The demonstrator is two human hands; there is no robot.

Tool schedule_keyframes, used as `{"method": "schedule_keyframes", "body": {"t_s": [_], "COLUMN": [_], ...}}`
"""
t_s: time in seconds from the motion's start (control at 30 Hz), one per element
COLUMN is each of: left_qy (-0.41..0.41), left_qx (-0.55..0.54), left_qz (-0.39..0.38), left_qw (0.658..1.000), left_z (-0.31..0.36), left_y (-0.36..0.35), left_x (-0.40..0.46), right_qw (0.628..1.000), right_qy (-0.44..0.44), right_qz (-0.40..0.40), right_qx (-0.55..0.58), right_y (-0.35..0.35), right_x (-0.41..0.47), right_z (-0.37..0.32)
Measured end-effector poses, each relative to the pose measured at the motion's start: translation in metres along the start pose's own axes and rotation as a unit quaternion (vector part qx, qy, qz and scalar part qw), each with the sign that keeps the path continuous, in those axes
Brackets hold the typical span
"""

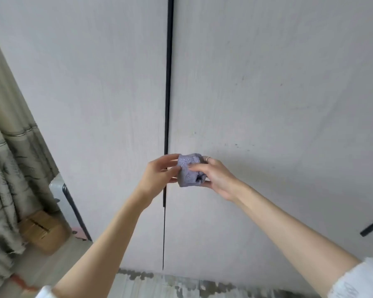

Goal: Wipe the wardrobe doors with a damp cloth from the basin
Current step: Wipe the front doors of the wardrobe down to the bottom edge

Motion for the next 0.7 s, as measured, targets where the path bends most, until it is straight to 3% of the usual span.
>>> {"method": "schedule_keyframes", "body": {"t_s": [0.17,0.3,0.37,0.57,0.67,0.7], "left_qy": [-0.128,-0.237,-0.285,-0.386,-0.403,-0.413], "left_qx": [0.081,0.195,0.249,0.382,0.426,0.439], "left_qz": [0.052,0.107,0.134,0.218,0.266,0.289], "left_qw": [0.987,0.946,0.916,0.811,0.765,0.744], "left_z": [0.098,0.170,0.210,0.319,0.367,0.391], "left_y": [-0.048,-0.058,-0.057,-0.039,-0.024,-0.016], "left_x": [0.027,0.047,0.058,0.084,0.096,0.101], "right_qw": [0.974,0.919,0.874,0.721,0.582,0.515], "right_qy": [0.153,0.272,0.344,0.489,0.533,0.551], "right_qz": [0.076,0.135,0.173,0.284,0.331,0.351], "right_qx": [-0.150,-0.253,-0.296,-0.401,-0.518,-0.555], "right_y": [0.068,0.096,0.107,0.117,0.113,0.110], "right_x": [-0.037,-0.058,-0.071,-0.102,-0.111,-0.115], "right_z": [-0.097,-0.174,-0.220,-0.342,-0.389,-0.411]}}
Point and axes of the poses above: each hand's wrist, its own x-axis towards the middle knuckle, its own y-axis out of the back of the hand, z = x × y, the point moved 3 cm from there along x, towards the middle knuckle, and after that the axes turned 2 degrees about x, right-handed, at the moved point
